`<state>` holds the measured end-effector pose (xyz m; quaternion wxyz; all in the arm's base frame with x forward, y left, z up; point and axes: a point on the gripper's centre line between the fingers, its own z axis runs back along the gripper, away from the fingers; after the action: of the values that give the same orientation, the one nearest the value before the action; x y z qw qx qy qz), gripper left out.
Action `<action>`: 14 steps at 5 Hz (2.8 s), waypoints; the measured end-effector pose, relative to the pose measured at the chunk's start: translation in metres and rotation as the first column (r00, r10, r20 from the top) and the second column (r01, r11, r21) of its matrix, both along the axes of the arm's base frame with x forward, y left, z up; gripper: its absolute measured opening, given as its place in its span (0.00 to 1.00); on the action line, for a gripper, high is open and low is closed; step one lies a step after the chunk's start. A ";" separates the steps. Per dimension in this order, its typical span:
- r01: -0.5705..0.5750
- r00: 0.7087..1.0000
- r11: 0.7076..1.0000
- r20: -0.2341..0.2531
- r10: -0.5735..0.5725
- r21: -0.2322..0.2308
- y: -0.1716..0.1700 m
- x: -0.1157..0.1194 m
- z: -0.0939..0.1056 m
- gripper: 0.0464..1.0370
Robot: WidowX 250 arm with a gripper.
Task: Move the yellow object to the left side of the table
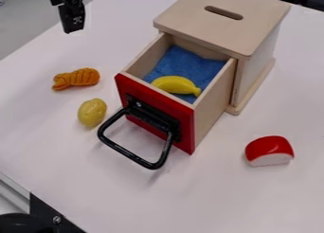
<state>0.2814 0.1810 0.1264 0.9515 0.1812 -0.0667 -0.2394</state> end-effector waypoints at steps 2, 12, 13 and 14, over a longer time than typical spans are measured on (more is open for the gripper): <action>-0.064 0.996 0.997 -0.062 0.062 -0.041 -0.001 -0.008 -0.017 0.96; 0.348 0.913 0.908 -0.136 -0.384 -0.232 -0.171 0.009 -0.047 0.96; 0.342 0.909 0.909 -0.160 -0.384 -0.236 -0.169 0.011 -0.058 0.96; 0.326 0.912 0.920 -0.183 -0.367 -0.217 -0.161 0.010 -0.063 0.91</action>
<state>0.2917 0.0199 0.0636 0.9076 0.0514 -0.0137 -0.4164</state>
